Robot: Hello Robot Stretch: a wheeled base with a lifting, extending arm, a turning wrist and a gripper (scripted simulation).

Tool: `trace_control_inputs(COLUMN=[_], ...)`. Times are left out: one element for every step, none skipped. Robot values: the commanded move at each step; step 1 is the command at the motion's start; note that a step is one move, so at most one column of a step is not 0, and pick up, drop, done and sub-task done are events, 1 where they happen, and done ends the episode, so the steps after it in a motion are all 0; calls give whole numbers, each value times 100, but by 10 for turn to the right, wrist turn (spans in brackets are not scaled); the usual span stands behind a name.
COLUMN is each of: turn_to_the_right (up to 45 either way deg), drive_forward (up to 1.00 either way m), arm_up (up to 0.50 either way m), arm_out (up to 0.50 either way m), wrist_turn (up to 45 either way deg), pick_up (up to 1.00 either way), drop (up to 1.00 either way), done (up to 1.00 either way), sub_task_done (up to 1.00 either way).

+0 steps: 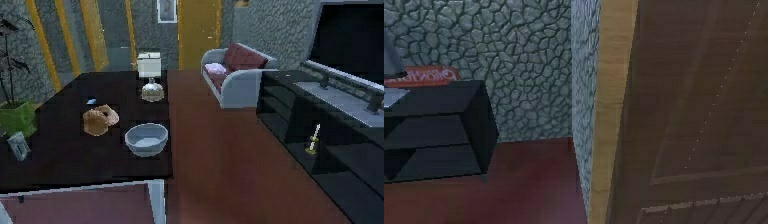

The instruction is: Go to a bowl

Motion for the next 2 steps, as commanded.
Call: trace_control_inputs(turn_to_the_right=[-120, 0], drive_forward=[0, 0], arm_up=[0, 0], arm_out=[0, 0], wrist_turn=[0, 0], pick_up=[0, 0], drop=[0, 0], done=[0, 100], sub_task_done=[0, 0])
